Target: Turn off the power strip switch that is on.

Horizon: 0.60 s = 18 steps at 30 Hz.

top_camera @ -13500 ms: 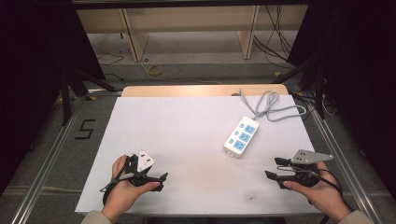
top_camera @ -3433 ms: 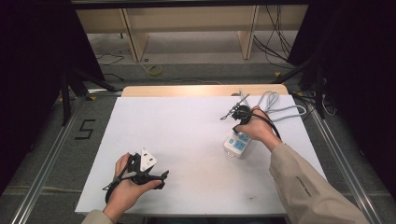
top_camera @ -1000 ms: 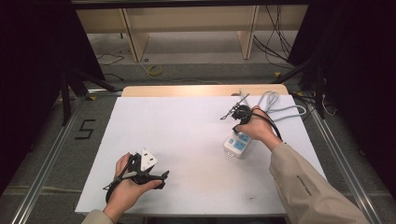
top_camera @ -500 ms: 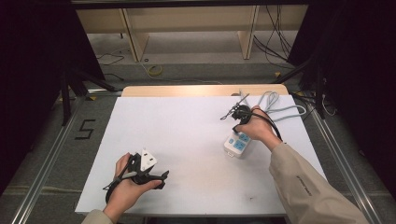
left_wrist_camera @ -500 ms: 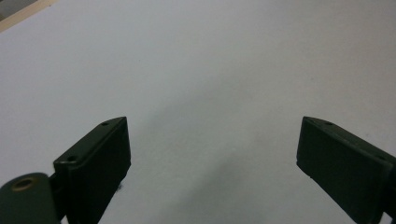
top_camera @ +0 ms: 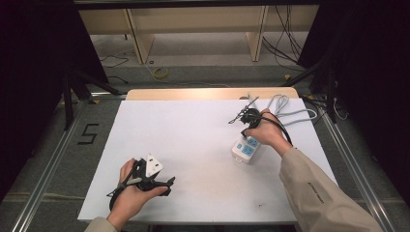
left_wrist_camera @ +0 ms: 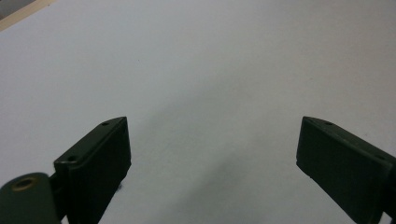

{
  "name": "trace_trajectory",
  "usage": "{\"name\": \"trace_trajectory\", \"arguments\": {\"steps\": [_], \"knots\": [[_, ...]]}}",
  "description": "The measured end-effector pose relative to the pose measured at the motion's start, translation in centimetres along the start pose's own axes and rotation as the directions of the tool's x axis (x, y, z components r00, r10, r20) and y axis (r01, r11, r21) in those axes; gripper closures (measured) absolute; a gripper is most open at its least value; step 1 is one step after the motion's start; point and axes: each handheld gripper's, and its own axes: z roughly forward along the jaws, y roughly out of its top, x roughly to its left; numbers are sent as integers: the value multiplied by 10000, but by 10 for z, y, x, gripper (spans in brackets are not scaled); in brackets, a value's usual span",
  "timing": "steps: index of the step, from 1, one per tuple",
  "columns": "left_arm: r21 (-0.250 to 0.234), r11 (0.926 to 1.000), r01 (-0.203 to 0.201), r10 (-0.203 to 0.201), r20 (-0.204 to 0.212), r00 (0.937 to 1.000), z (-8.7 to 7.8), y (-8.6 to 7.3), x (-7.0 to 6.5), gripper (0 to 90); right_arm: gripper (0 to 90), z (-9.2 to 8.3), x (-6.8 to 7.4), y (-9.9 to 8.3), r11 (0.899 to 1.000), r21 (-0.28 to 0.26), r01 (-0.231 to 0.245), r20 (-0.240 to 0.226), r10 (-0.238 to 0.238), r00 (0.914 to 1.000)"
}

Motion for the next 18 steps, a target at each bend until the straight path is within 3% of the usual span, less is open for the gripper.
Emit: {"name": "trace_trajectory", "arguments": {"steps": [18], "knots": [[3, 10000, 15, -15, -33, 10000, 0, 0, 0, 96, 900, -14, -2, -8, 9967, -814, -73, -48, 69, 10000]]}}
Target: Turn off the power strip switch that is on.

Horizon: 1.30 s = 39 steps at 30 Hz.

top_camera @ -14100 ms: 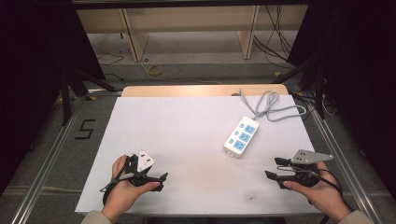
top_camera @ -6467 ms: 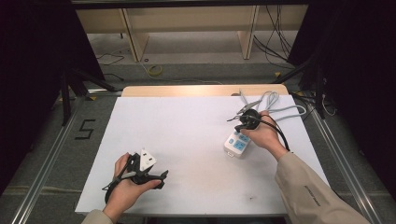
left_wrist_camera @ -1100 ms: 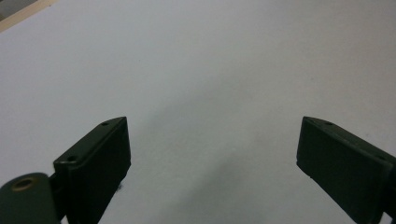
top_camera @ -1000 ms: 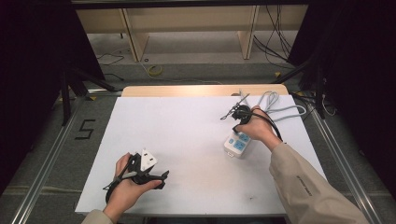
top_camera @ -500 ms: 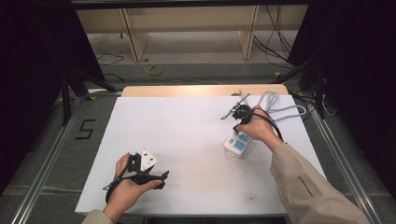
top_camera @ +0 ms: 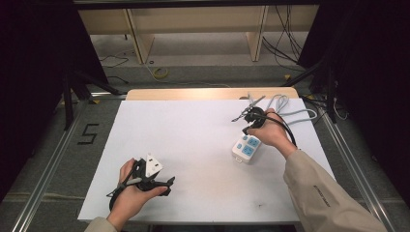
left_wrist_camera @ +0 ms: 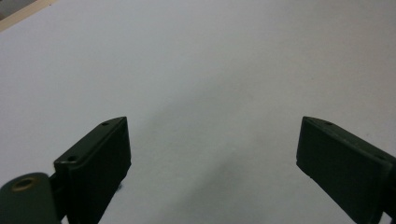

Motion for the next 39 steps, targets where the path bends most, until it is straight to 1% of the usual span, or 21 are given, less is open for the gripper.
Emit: {"name": "trace_trajectory", "arguments": {"steps": [3, 6, 9, 11, 18, 28, 29, 30, 32, 39], "knots": [[8, 10000, 27, -27, -3, 10000, 0, 0, 0, 96, 900, -2, 0, -3, 9999, -120, -78, -41, 78, 10000], [6, 10000, 33, -33, -7, 10000, 0, 0, 0, 96, 900, -4, -2, -6, 9992, -378, -146, -106, 142, 9998], [14, 10000, 31, -31, -10, 10000, 0, 0, 0, 96, 855, -6, -2, -9, 9982, -544, -237, -89, 232, 9997], [11, 10000, 9, -9, -10, 10000, 0, 0, 0, 96, 856, -8, -2, -11, 9982, -574, -157, -72, 153, 9999], [16, 10000, 42, -42, -18, 10000, 0, 0, 0, 96, 818, -14, -1, -15, 9963, -828, -244, -83, 238, 9997], [15, 10000, 57, -57, -37, 10000, 0, 0, 0, 96, 739, -20, 0, -23, 9928, -1175, -245, -94, 235, 9997], [10, 10000, 59, -59, -38, 10000, 0, 0, 0, 95, 732, -21, 1, -24, 9927, -1165, -302, -99, 293, 9995], [17, 10000, 55, -55, -42, 10000, 0, 0, 0, 96, 726, -21, 0, -24, 9921, -1226, -250, -94, 240, 9997], [17, 10000, 59, -59, -42, 10000, 0, 0, 0, 96, 711, -23, 1, -26, 9911, -1285, -349, -124, 336, 9994], [20, 10000, 71, -71, -54, 10000, 0, 0, 0, 96, 660, -27, 2, -33, 9878, -1487, -465, -197, 440, 9988]]}}
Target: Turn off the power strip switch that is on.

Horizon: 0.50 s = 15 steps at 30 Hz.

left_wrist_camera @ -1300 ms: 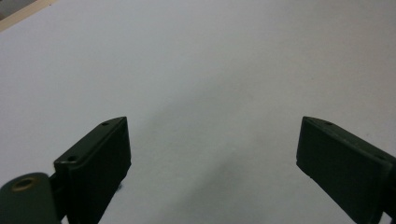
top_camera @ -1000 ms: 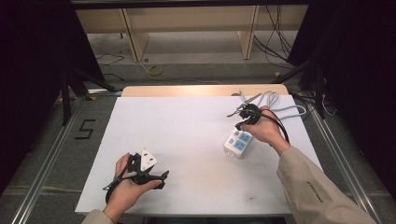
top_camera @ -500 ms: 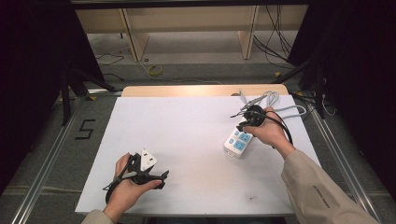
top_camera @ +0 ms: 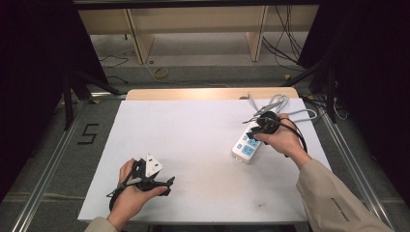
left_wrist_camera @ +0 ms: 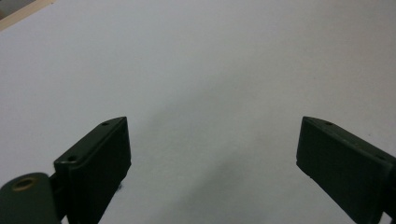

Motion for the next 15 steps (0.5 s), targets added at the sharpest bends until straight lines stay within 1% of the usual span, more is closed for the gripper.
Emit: {"name": "trace_trajectory", "arguments": {"steps": [4, 7, 9, 10, 11, 12, 13, 15], "knots": [[17, 10000, 7, -7, -1, 10000, 0, 0, 0, 96, 632, -4, 1, -4, 9999, -82, -89, -44, 89, 10000], [-5, 10000, 21, -21, -6, 10000, 0, 0, 0, 96, 617, -7, 1, -6, 9999, -150, -39, -5, 39, 10000], [16, 10000, 41, -41, -5, 10000, 0, 0, 0, 96, 607, -9, 1, -8, 9996, -264, -93, 0, 93, 10000], [1, 10000, 49, -49, -13, 10000, 0, 0, 0, 96, 600, -10, 1, -9, 9996, -240, -120, -3, 120, 9999], [18, 10000, 47, -47, -10, 10000, 0, 0, 0, 96, 592, -11, 1, -10, 9996, -285, -66, 26, 66, 10000], [5, 10000, 32, -32, -27, 10000, 0, 0, 0, 96, 586, -12, 1, -10, 9995, -284, -154, 42, 155, 9999], [-1, 10000, 40, -40, -29, 10000, 0, 0, 0, 95, 581, -13, 1, -11, 9994, -327, -96, -1, 96, 10000], [6, 10000, 50, -50, -23, 10000, 0, 0, 0, 96, 572, -13, 1, -14, 9993, -336, -170, -26, 169, 9999]]}}
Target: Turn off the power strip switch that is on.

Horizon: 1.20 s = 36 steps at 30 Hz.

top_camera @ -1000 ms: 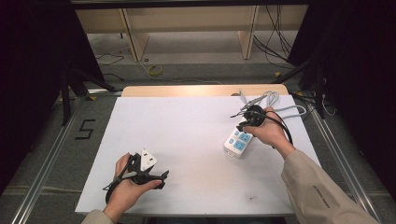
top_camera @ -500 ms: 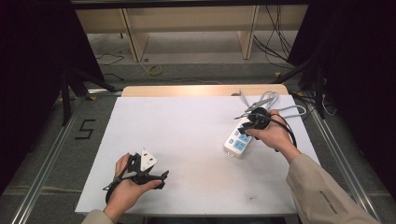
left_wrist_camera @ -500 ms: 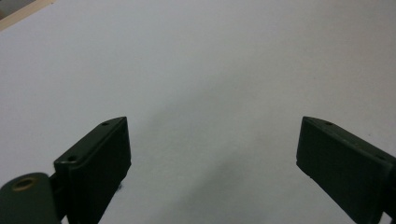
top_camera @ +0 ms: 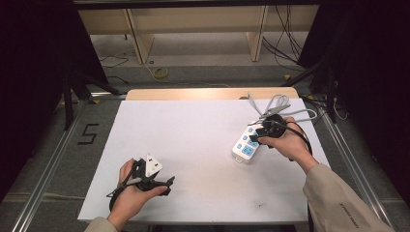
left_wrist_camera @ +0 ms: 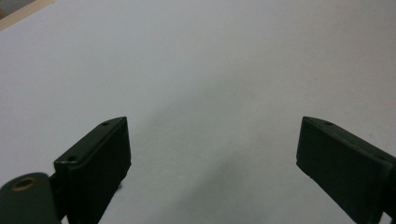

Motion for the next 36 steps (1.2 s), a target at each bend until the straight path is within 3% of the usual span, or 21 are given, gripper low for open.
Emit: {"name": "trace_trajectory", "arguments": {"steps": [21, 32, 36], "knots": [[-95, 9997, 233, -233, -26, 9997, 2, 1, 2, 97, 435, -17, 5, -21, 9976, -579, -368, -120, 362, 9993], [-98, 9994, 329, -329, -6, 9995, 0, 0, 1, 97, 379, -22, 12, -39, 9921, -1124, -554, -133, 542, 9984], [-92, 9991, 418, -418, 30, 9991, 2, 1, 1, 98, 359, -25, 15, -48, 9927, -1062, -575, -186, 558, 9983]]}}
